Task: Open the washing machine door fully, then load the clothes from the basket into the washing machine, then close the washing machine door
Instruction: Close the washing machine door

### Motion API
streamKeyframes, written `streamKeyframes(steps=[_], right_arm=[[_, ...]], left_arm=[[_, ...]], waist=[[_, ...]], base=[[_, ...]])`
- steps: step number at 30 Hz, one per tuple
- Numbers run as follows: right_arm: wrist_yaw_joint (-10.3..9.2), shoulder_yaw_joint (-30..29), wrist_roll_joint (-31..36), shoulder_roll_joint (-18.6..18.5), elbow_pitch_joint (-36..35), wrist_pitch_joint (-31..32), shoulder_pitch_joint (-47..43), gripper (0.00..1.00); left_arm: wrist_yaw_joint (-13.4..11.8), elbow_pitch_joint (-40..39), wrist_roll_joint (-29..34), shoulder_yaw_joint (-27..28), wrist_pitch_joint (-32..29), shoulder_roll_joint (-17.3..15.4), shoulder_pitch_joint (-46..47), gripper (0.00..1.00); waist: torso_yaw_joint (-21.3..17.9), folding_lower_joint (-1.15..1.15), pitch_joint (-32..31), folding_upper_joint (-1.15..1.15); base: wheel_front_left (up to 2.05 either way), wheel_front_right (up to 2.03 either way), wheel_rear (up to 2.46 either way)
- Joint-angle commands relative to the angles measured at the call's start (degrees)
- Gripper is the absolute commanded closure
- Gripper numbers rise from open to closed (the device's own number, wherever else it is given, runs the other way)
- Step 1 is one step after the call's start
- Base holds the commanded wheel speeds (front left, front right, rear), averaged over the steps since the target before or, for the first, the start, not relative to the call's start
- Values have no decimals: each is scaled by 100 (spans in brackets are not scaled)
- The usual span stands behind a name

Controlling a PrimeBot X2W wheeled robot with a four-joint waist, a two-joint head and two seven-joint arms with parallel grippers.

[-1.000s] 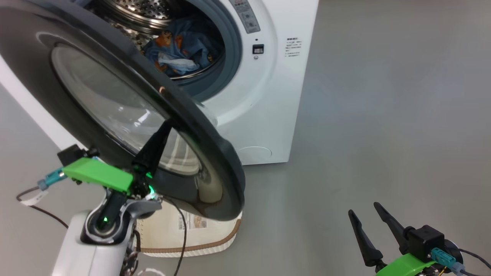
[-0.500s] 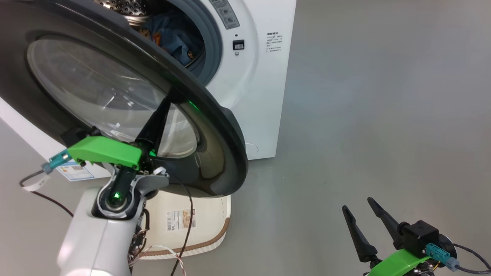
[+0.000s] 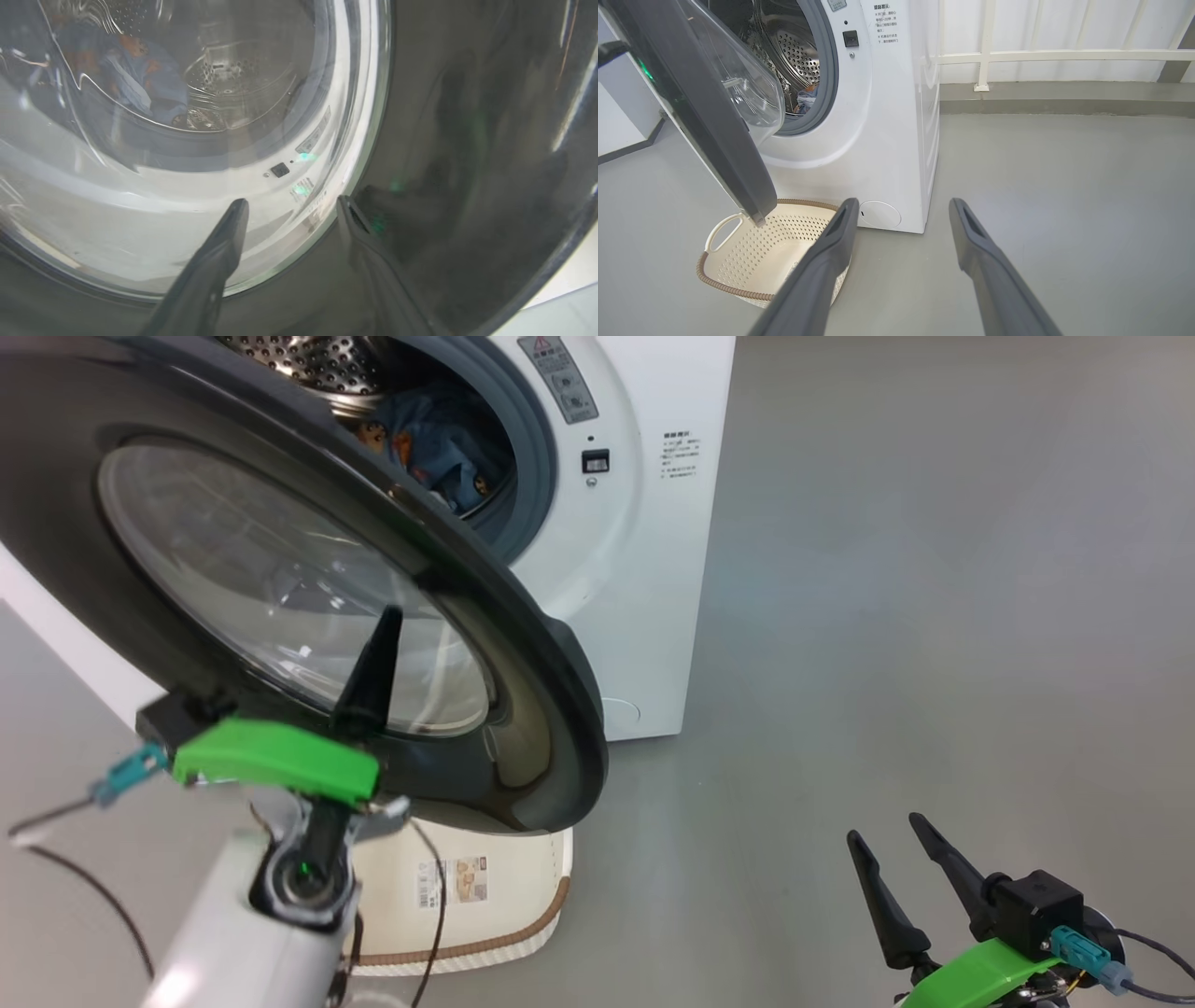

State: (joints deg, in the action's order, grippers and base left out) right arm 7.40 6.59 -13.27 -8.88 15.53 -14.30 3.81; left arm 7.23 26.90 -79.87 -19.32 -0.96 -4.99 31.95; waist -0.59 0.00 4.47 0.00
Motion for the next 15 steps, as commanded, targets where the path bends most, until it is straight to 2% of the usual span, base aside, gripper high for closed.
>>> streamKeyframes(steps=[1, 9, 15], right_arm=[[9, 82, 32, -6, -141, -70, 49, 0], [9, -73, 41, -31, -165, -70, -140, 0], [9, -141, 55, -19, -209, -70, -195, 0]], left_arm=[[25, -178, 160, 21, 203, -244, -63, 0], [25, -88, 1050, -911, 1205, -740, -808, 0], [3, 360, 2007, -1078, 1578, -843, -1233, 0]], waist=[[44, 0, -59, 0], [242, 0, -316, 0], [426, 0, -421, 0]], base=[[0, 0, 0], [0, 0, 0], [0, 0, 0]])
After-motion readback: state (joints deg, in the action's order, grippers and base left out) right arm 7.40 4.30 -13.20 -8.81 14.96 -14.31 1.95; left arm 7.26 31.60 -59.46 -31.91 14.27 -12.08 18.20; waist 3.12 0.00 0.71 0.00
